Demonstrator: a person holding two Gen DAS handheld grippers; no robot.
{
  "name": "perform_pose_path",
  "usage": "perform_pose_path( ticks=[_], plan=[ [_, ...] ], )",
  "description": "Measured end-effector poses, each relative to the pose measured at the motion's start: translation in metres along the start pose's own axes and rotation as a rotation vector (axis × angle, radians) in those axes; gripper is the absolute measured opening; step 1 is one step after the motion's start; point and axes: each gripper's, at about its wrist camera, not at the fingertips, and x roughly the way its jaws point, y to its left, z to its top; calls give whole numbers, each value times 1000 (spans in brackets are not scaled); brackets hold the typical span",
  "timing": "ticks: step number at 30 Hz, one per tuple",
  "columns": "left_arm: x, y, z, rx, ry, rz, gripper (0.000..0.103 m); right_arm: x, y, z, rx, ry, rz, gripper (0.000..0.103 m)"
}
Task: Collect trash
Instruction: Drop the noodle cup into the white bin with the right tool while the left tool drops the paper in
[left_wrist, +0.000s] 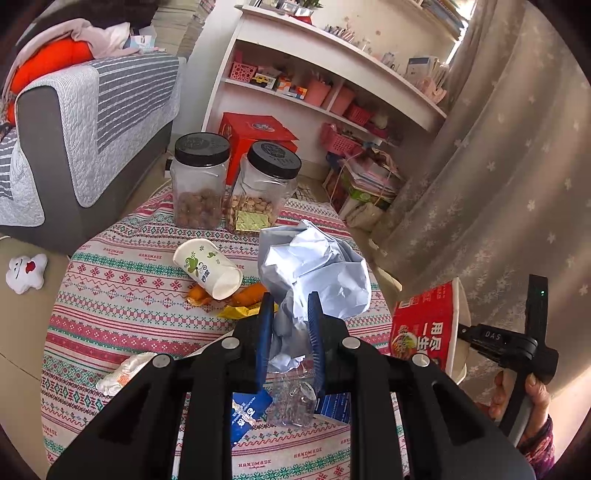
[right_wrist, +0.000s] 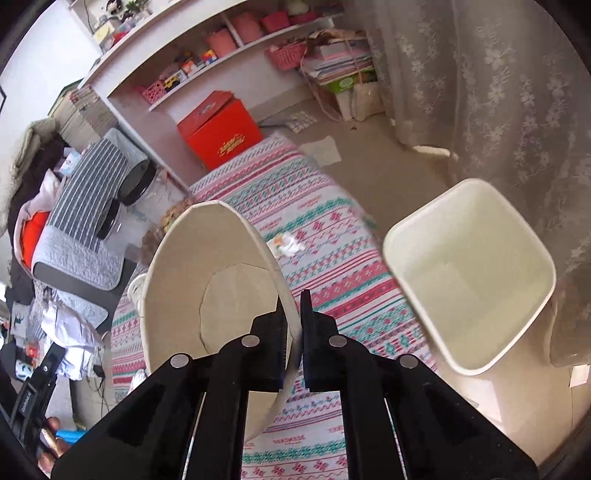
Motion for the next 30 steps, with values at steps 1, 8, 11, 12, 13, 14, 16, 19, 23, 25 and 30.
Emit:
perform_pose_path(
  ticks=[1, 8, 11, 12, 13, 14, 16, 19, 23, 25, 30],
  plan=[
    [1, -2, 0, 3, 0, -2, 19, -5, -9, 5, 10, -26, -20, 6],
    [12, -26, -3, 28, 4, -30, 19, -24, -80, 26, 82, -140, -223, 6],
    [19, -41, -5, 43, 9, -46, 19, -19, -102, 28, 64, -140, -361, 6],
    [22, -47, -5, 48, 11, -53, 19, -17, -107, 28, 46, -143, -415, 7],
    [25, -54, -6, 54, 13, -61, 19, -17, -108, 25, 24, -149, -467, 10],
    [28, -61, -7, 60, 15, -71, 19, -19, -112, 24, 8, -159, -506, 15],
    [36, -77, -9, 73, 21, -97, 19, -27, -119, 24, 4, -182, -526, 39],
    [52, -106, -15, 103, 43, -133, 19, -51, -129, 27, 41, -271, -526, 69],
    [80, -157, -24, 152, 87, -183, 19, -83, -133, 30, 60, -402, -551, 88],
    [93, -185, -28, 158, 105, -227, 19, -96, -137, 32, 82, -459, -569, 91],
    [125, -259, -36, 193, 147, -314, 19, -119, -162, 38, 182, -516, -572, 95]
  ],
)
